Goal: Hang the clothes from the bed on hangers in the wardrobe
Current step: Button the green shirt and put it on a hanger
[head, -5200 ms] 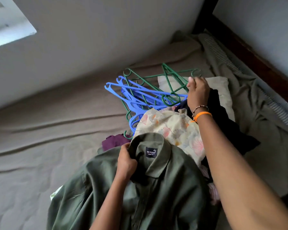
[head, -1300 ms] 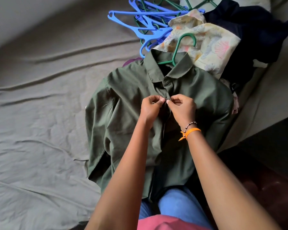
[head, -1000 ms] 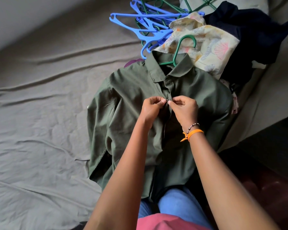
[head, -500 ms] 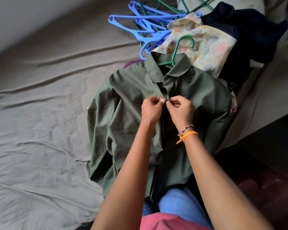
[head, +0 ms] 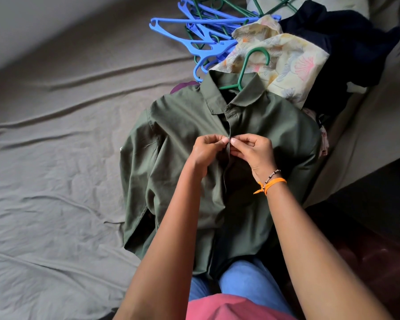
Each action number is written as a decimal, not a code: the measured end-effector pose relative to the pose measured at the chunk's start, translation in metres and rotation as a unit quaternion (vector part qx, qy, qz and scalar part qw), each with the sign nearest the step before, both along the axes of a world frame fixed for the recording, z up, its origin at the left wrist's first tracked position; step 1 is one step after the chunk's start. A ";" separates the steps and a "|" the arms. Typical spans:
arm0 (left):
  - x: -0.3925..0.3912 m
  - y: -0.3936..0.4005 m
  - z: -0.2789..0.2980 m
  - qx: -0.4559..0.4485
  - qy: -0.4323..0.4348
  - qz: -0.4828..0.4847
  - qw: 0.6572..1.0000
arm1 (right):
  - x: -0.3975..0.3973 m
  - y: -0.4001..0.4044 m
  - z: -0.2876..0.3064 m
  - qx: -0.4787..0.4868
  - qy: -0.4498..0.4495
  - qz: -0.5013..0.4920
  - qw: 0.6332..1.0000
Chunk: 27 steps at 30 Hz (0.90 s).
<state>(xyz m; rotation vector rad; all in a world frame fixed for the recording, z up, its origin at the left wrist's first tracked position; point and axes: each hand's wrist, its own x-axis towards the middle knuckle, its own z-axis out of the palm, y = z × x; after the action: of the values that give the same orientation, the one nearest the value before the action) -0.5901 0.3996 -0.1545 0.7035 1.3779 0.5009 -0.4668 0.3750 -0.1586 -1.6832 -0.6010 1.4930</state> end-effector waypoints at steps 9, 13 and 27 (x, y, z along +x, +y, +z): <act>0.001 0.000 -0.004 -0.007 0.070 0.011 0.997 | -0.006 0.003 -0.009 0.035 -0.187 0.037 0.981; 0.003 0.001 -0.009 -0.019 0.026 0.038 0.999 | 0.005 0.002 -0.003 0.000 -0.044 0.048 0.998; 0.017 0.002 -0.022 0.237 0.318 -0.081 0.914 | -0.038 0.077 -0.015 -0.039 -0.452 0.080 0.888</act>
<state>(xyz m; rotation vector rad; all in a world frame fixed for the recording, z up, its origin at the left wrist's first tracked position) -0.5728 0.4013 -0.1768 1.4623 1.7973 0.4989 -0.5052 0.4522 -0.1734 -2.4189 -1.1919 0.7482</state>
